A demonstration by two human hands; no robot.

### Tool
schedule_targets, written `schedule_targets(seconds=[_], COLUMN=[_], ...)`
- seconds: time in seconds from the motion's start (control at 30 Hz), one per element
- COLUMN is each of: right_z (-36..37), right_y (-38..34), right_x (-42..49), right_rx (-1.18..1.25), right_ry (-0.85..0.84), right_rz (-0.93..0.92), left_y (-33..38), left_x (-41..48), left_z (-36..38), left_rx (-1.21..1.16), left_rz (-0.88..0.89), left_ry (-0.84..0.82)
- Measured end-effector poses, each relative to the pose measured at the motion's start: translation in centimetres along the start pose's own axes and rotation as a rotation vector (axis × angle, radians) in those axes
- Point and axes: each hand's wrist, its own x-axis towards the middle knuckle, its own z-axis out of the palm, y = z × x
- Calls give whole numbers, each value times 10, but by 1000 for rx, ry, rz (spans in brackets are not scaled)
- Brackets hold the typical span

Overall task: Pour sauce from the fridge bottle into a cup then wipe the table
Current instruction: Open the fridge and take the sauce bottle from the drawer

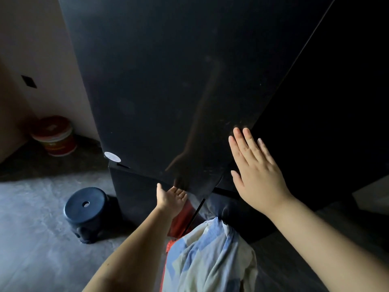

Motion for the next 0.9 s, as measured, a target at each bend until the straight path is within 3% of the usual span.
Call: schedule_targets(seconds=[0.13,0.27,0.4,0.47,0.57,0.63,0.73,0.8,0.83,0.9], right_z=[-9,-5,12,17,20,20,13,6,2,-2], right_y=[0,-5,-15,-14,-11,-11,-13,-14,-14,-16], right_x=[-13,-2,10,9,8,7,5,3,2,-1], right_rx=[357,796,1074,1156,1164,1186,1307,1375,1394,1420], right_ry=[107,-67,-63,-68,-68,-63,-93,-106,-104,-103], right_rz=[208,408,506,528,507,514,515,487,471,463], left_y=[1,5,15,21,37,51,71,73,70,58], left_x=[2,6,-2,-14,-48,-83,-137,-175,-191,-208], left_z=[1,0,3,5,23,46,82,114,132,162], left_rx=[40,54,37,142,492,938,1661,1966,2064,2263], left_rz=[-25,-51,-89,-83,10,278,1109,1656,1833,2022], left_ry=[-14,-17,-26,-4,27,38,27,-27,-105,-288])
